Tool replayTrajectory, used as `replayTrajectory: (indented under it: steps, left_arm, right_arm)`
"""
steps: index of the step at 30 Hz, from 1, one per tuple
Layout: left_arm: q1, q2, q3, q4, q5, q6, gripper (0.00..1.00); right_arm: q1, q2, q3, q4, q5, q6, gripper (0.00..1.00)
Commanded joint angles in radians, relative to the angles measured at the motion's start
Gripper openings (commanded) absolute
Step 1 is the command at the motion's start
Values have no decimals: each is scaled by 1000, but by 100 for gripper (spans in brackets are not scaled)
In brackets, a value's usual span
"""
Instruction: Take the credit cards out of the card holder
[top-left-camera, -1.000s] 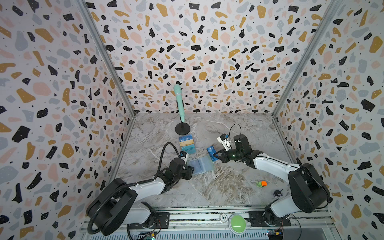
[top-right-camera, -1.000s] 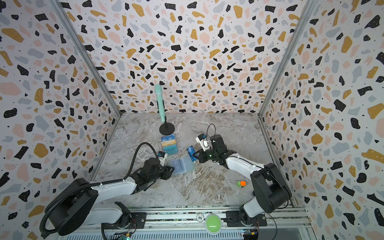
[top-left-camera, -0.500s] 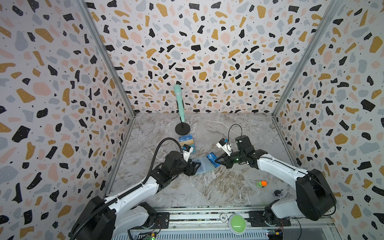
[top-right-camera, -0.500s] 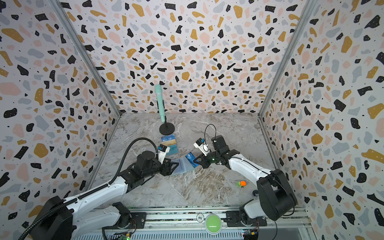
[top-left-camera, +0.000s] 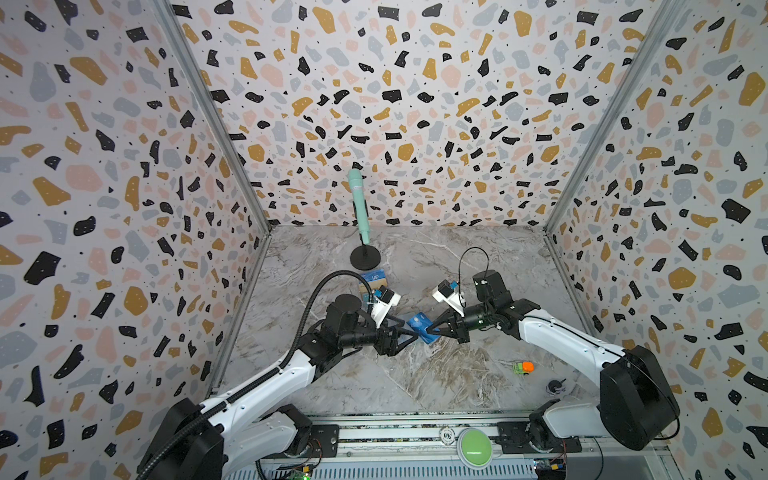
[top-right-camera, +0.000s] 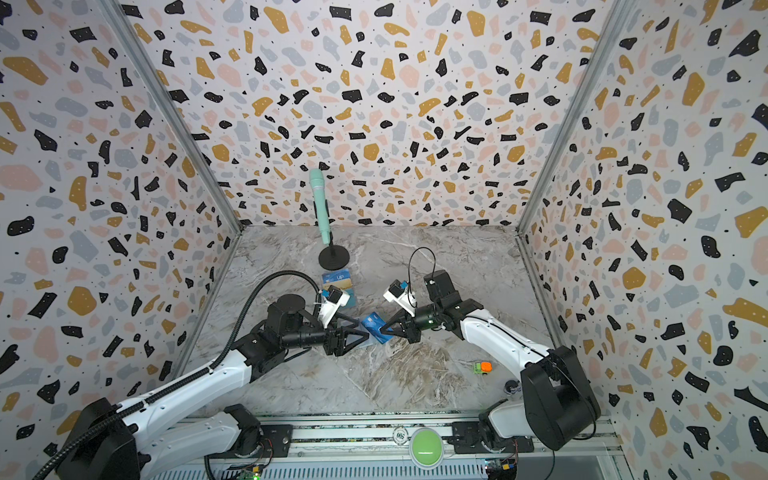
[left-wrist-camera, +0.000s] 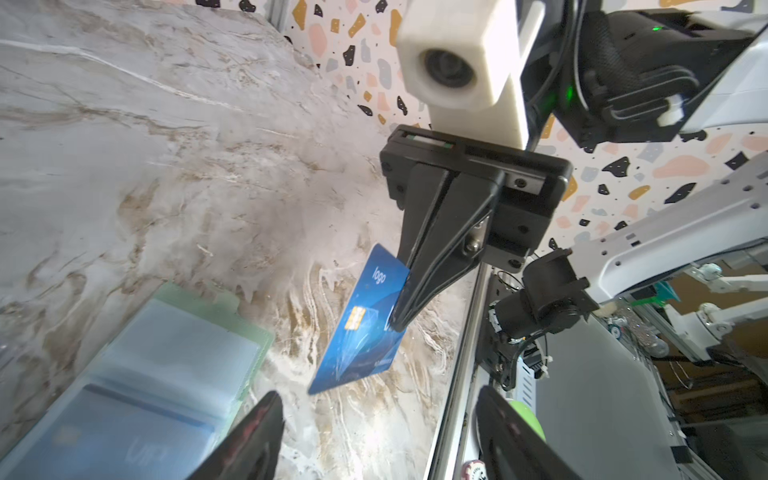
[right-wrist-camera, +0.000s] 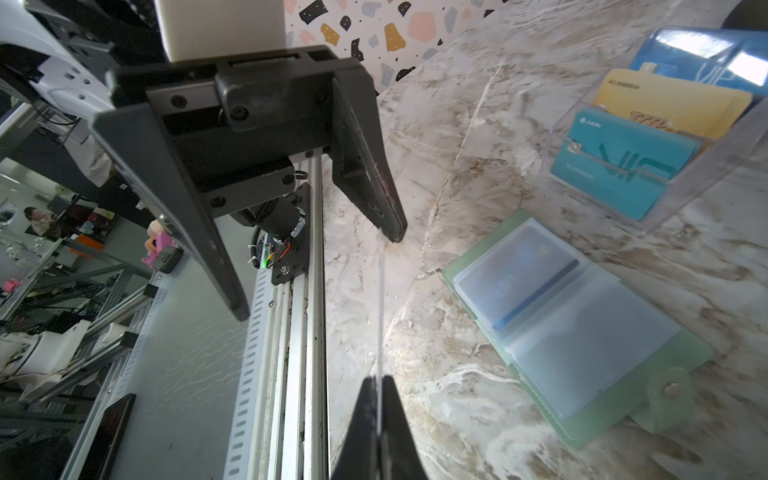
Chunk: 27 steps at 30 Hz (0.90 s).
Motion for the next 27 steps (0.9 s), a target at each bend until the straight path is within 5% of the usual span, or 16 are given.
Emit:
replayTrajectory:
  steps: [1, 9, 27]
  left_arm:
    - [4, -1, 41, 29, 75, 16, 74]
    - [4, -2, 59, 51, 108, -3, 75]
    - [4, 10, 56, 31, 219, 20, 34]
  right_arm:
    - [9, 0, 44, -45, -75, -61, 0]
    - [21, 30, 56, -49, -127, -103, 0]
    - [21, 98, 89, -82, -165, -173, 0]
